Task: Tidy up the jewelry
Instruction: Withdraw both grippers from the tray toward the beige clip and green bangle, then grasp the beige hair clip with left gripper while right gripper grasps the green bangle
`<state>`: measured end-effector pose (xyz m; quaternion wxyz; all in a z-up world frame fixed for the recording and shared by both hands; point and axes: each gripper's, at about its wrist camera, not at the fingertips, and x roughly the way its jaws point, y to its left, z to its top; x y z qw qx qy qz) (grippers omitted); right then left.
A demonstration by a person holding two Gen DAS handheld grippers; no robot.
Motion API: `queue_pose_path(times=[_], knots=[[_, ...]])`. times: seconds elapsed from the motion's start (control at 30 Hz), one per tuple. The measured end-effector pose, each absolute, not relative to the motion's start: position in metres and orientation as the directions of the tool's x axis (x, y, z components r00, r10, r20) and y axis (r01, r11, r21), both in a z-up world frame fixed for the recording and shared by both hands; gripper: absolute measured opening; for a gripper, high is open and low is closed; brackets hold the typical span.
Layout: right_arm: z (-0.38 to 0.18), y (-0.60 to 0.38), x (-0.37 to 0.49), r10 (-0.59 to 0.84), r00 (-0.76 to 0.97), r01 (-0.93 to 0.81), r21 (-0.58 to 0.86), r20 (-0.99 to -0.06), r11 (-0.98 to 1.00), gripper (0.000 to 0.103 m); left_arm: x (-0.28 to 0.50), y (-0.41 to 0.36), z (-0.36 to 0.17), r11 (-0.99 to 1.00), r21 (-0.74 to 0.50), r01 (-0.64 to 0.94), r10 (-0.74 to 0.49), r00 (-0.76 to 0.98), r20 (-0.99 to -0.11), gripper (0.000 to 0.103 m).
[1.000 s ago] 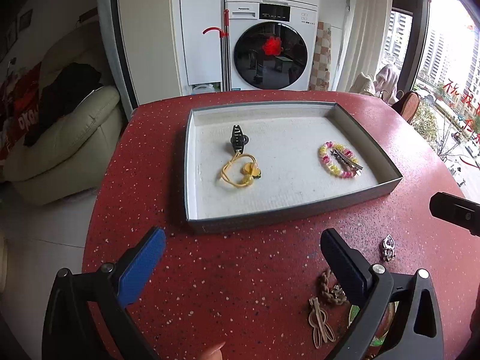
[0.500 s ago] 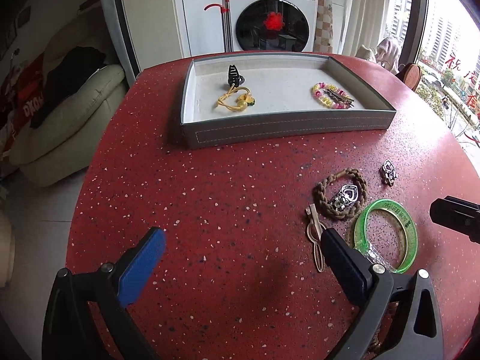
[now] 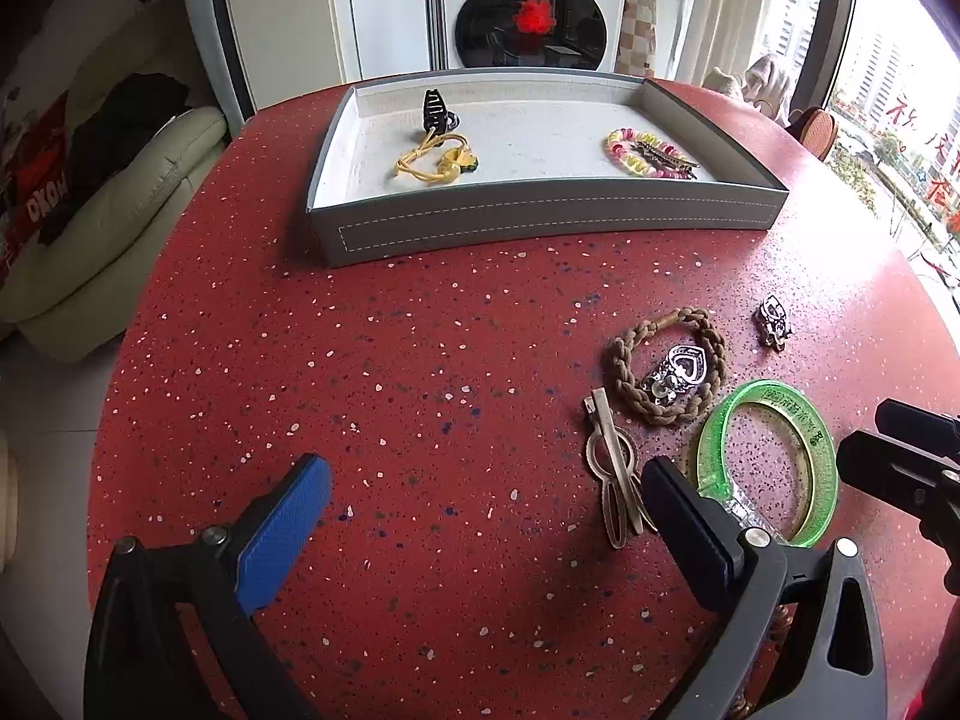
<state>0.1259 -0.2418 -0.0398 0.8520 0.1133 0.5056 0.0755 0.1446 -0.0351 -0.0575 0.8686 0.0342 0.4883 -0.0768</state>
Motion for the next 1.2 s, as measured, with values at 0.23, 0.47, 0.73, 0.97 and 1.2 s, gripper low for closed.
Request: queue_pose_path(times=[0.23, 0.47, 0.73, 0.97, 1.2], knots=[[-0.047, -0.233, 0.13, 0.216, 0.46, -0.038, 0.224, -0.861, 0.974, 0.071, 0.148, -0.037, -0.059, 0.987, -0.006, 0.163, -0.091, 0.518, -0.85, 0.103], [-0.051, -0.222, 0.132, 0.165, 0.46, -0.066, 0.151, -0.873, 0.986, 0.062, 0.15, -0.04, -0.057, 0.986, -0.006, 0.165, -0.094, 0.527, -0.845, 0.103], [-0.052, -0.211, 0.13, 0.071, 0.473, -0.103, 0.025, -0.878, 0.994, 0.049, 0.145, -0.049, -0.053, 0.979, -0.041, 0.201, -0.143, 0.525, -0.839, 0.082], [-0.052, -0.212, 0.131, 0.065, 0.473, -0.109, 0.015, -0.878, 0.994, 0.037, 0.143, -0.06, -0.049, 0.966, -0.053, 0.254, -0.181, 0.512, -0.84, 0.057], [-0.051, -0.213, 0.13, 0.071, 0.474, -0.114, 0.018, -0.877, 0.993, 0.03, 0.143, -0.064, -0.048, 0.959, -0.044, 0.281, -0.188, 0.51, -0.839, 0.036]])
